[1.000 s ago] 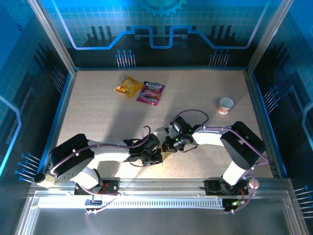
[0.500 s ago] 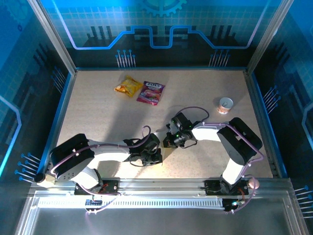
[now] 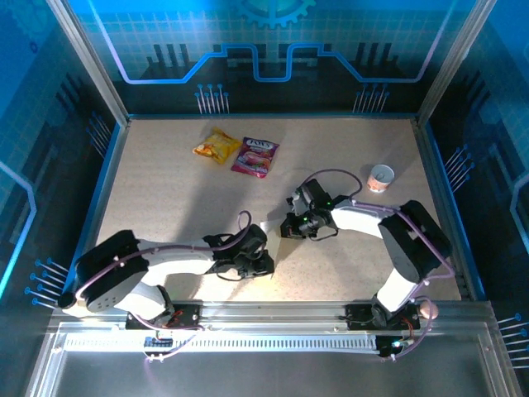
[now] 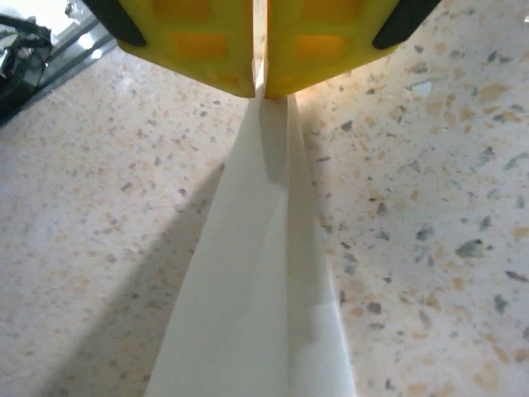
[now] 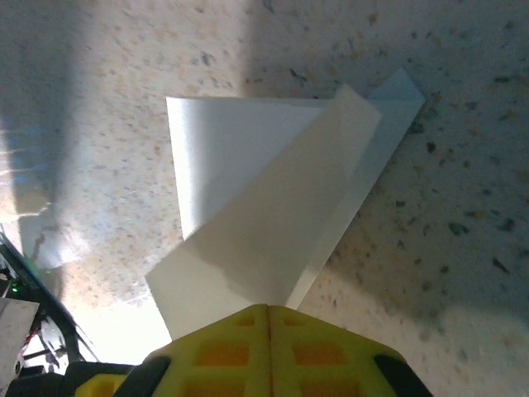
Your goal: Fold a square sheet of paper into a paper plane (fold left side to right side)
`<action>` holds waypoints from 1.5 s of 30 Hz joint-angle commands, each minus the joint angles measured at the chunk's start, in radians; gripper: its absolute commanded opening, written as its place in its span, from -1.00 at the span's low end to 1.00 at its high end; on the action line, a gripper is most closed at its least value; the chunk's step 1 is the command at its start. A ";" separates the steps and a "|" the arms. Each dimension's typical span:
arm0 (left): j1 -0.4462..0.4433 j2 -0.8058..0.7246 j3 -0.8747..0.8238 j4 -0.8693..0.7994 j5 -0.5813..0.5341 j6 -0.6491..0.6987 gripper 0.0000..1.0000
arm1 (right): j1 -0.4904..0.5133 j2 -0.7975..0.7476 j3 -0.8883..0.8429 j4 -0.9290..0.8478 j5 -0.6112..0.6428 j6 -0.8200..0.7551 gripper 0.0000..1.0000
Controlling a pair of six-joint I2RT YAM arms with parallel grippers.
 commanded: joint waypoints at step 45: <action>0.361 -0.705 -0.027 -0.477 -0.208 0.233 0.41 | 0.094 -0.276 0.083 -0.223 0.220 0.085 -1.00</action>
